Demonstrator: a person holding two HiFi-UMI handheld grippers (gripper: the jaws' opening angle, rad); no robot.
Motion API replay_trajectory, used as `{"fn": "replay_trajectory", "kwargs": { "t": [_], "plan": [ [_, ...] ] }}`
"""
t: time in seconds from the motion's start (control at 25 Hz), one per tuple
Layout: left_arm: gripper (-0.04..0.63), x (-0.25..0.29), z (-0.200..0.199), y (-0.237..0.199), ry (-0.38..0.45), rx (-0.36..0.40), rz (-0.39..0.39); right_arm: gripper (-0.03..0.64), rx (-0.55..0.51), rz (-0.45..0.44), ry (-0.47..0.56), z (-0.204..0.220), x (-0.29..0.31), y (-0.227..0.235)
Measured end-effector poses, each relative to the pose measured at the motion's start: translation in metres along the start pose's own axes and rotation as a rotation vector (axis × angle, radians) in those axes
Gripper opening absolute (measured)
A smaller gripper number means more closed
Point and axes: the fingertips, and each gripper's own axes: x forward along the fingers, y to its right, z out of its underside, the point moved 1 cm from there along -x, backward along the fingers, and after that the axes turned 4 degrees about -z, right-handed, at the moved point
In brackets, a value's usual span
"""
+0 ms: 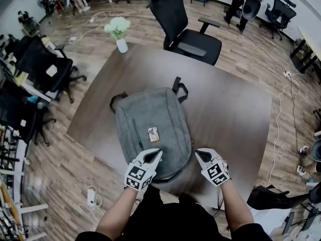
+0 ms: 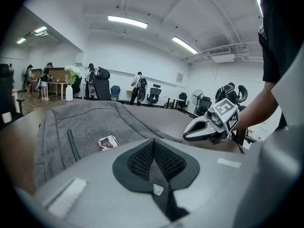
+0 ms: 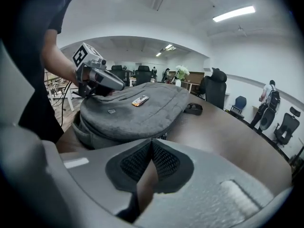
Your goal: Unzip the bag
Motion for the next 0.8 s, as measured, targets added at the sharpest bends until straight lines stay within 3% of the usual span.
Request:
{"fn": "replay_trajectory", "kwargs": {
  "t": [0.04, 0.12, 0.16, 0.4, 0.8],
  "plan": [
    [0.017, 0.002, 0.002, 0.000, -0.008, 0.002, 0.002, 0.007, -0.010, -0.019, -0.015, 0.004, 0.003, 0.001],
    [0.017, 0.005, 0.004, 0.001, -0.021, 0.006, 0.007, 0.111, -0.038, -0.062, -0.058, 0.011, 0.008, 0.001],
    [0.017, 0.006, 0.005, 0.001, -0.026, 0.007, 0.010, 0.125, -0.057, -0.077, -0.078, 0.014, 0.010, 0.001],
    [0.017, 0.015, 0.004, 0.002, -0.039, 0.018, 0.012, 0.141, -0.123, -0.125, -0.095, 0.010, 0.020, 0.012],
    [0.017, 0.034, 0.007, 0.012, -0.080, 0.070, 0.041, 0.141, -0.278, -0.281, -0.129, 0.009, 0.040, 0.005]
  ]
}}
